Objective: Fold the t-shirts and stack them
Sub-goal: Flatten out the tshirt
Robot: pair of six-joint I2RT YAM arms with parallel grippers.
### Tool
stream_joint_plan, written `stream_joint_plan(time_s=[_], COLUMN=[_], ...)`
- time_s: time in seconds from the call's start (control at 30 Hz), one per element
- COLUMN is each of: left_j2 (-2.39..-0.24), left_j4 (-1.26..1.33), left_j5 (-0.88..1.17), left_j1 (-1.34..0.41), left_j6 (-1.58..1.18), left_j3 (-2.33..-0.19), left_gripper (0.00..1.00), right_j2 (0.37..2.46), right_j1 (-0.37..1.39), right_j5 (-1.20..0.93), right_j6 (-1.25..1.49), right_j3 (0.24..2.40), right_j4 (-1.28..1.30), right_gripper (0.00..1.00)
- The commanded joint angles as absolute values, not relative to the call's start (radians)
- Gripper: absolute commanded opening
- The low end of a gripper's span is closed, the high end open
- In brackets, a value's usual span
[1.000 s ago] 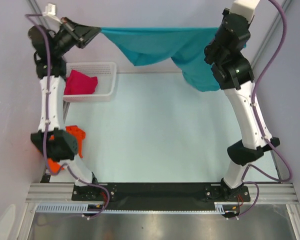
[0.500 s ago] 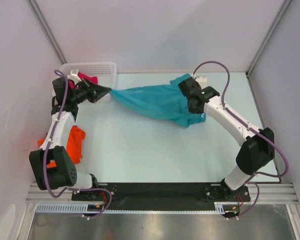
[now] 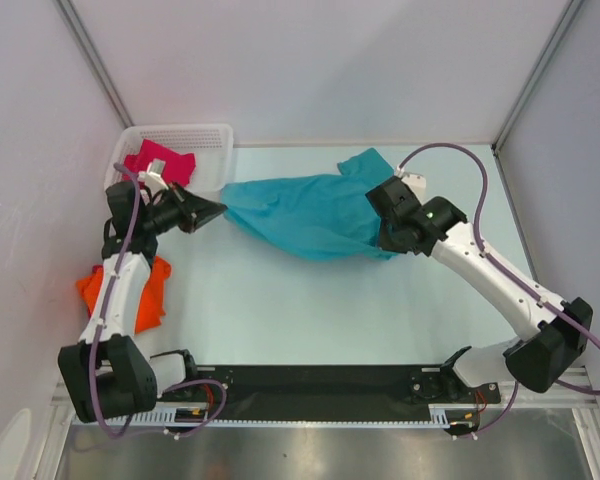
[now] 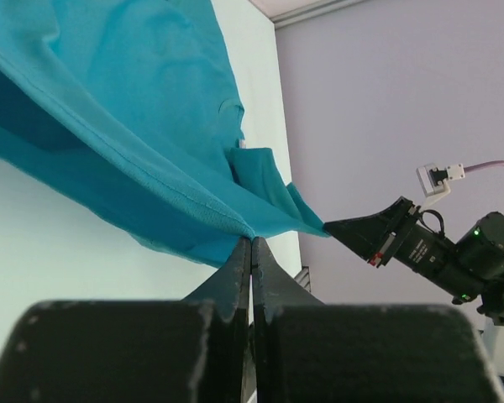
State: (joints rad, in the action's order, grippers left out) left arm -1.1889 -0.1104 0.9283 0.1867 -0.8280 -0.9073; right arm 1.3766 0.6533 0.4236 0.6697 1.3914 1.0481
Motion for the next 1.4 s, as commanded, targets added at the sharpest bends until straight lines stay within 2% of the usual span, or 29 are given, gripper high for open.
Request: stream_joint_plan(time_s=[0.0,0.13,0.2,0.27,0.3,0.33,0.37,0.43,0.63,0.77,1.0,1.1,1.23,1.37], left_j2=[-1.072,-0.965,-0.944,-0.927,-0.927,-0.928,-0.928,-0.927,-0.93,-0.953,-1.113,-1.126,-1.066,-0.996], left_j4=[-0.153,-0.207,-0.247,-0.27,-0.3,-0.311,-0.316,-0.325,-0.316,-0.267,-0.183,-0.193,-0.242,-0.302], left_j5=[0.947,0.914,0.891,0.868,0.844,0.836,0.83,0.815,0.785,0.764,0.787,0.787,0.79,0.807], left_j1=[0.192,0.192,0.192,0.192,0.193,0.192,0.192,0.192,0.193,0.192,0.192,0.192,0.192,0.19], left_j6=[-0.807,-0.81,-0.799,-0.792,-0.784,-0.785,-0.782,-0.781,-0.793,-0.816,-0.816,-0.804,-0.773,-0.739], left_j3=[-0.789,-0.733,-0.73,-0.741,-0.768,-0.778,-0.785,-0.805,-0.813,-0.782,-0.8,-0.825,-0.825,-0.798], left_gripper=[0.0,0.0,0.11,0.3,0.63,0.68,0.79,0.88,0.91,0.91,0.93,0.94,0.95,0.96], right_j2=[1.299,1.23,1.198,1.187,1.196,1.207,1.212,1.227,1.246,1.294,1.48,1.581,1.835,2.045], right_j1=[0.721,0.744,0.752,0.756,0.762,0.767,0.769,0.773,0.787,0.785,0.677,0.603,0.528,0.467], right_j5=[0.434,0.431,0.423,0.42,0.416,0.414,0.413,0.41,0.42,0.46,0.402,0.385,0.388,0.393], right_j6=[0.797,0.848,0.861,0.868,0.867,0.862,0.858,0.853,0.836,0.813,0.651,0.565,0.477,0.414], right_j3=[1.356,1.316,1.292,1.284,1.287,1.292,1.296,1.308,1.325,1.319,1.336,1.448,1.695,2.022], right_j4=[1.185,1.238,1.249,1.258,1.27,1.272,1.273,1.273,1.264,1.229,0.982,0.924,0.933,0.969], right_gripper=[0.0,0.0,0.02,0.09,0.22,0.26,0.28,0.31,0.34,0.39,0.41,0.41,0.41,0.41])
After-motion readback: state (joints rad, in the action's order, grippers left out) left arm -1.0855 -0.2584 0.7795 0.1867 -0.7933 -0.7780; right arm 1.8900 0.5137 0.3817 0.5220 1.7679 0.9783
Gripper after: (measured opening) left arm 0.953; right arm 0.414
